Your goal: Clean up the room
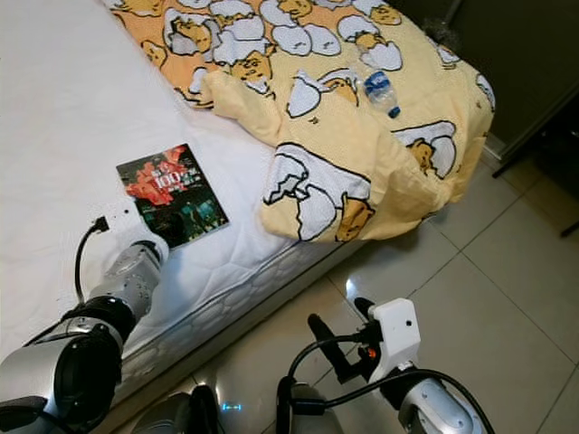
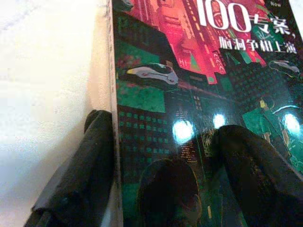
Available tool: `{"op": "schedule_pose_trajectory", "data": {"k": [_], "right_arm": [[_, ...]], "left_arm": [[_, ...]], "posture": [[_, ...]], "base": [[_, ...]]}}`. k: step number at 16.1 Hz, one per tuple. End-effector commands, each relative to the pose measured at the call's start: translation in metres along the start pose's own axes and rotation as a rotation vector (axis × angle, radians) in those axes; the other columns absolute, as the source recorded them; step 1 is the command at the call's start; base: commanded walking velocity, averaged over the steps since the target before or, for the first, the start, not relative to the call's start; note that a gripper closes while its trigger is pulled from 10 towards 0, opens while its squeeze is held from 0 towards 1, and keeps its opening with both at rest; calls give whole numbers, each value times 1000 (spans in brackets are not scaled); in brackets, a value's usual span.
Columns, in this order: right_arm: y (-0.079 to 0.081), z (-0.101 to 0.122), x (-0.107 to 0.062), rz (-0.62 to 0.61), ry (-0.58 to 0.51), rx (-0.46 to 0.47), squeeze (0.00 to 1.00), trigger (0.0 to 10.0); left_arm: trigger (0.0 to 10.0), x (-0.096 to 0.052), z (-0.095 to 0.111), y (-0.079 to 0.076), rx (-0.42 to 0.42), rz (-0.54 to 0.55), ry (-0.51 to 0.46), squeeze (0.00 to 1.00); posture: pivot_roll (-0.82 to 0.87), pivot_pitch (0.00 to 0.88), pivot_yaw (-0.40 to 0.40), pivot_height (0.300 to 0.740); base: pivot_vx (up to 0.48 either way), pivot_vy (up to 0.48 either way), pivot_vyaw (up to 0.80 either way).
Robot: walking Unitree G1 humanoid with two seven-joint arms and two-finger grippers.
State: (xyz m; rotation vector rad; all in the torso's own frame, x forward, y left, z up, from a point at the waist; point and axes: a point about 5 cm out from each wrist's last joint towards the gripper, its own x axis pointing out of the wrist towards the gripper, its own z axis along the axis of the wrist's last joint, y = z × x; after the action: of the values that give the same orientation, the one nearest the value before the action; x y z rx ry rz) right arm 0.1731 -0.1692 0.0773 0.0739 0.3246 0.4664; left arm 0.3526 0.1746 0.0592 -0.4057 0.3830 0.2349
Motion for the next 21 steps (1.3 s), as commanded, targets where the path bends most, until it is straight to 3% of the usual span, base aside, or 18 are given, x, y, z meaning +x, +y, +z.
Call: {"op": "schedule_pose_trajectory", "data": {"k": [1, 7, 13, 15, 16, 19, 21], "right_arm": [[-2, 3, -3, 4, -3, 6, 0, 10000], [-2, 4, 2, -8, -12, 16, 0, 10000], [-10, 1, 14, -66, -24, 61, 0, 10000], [-14, 2, 25, -75, -42, 61, 0, 10000], [-17, 7, 33, -88, -71, 68, 0, 10000], [-30, 17, 53, -131, -138, 91, 0, 10000], [-48, 33, 67, -200, -211, 112, 0, 10000]], "left_arm": [[0, -9, -45, -3, -45, -24, 187, 0], [0, -13, -54, -24, 3, -167, 204, 0], [0, -18, -65, -38, -208, -269, 223, 0], [0, -16, -56, -40, -248, -294, 181, 0], [0, -13, -42, -41, -230, -326, 115, 0], [0, -7, -5, -35, -115, -351, -55, 0], [0, -5, 25, -29, -27, -315, -192, 0]], "posture": [[-346, 223, -107, 740], [-343, 200, -91, 740], [-304, 142, -60, 740], [-272, 86, -35, 740], [-250, 46, -20, 740], [-182, 0, 19, 740], [-146, 0, 30, 740]], "base": [[0, 0, 0], [0, 0, 0], [0, 0, 0], [0, 0, 0], [0, 0, 0], [0, 0, 0], [0, 0, 0]]}}
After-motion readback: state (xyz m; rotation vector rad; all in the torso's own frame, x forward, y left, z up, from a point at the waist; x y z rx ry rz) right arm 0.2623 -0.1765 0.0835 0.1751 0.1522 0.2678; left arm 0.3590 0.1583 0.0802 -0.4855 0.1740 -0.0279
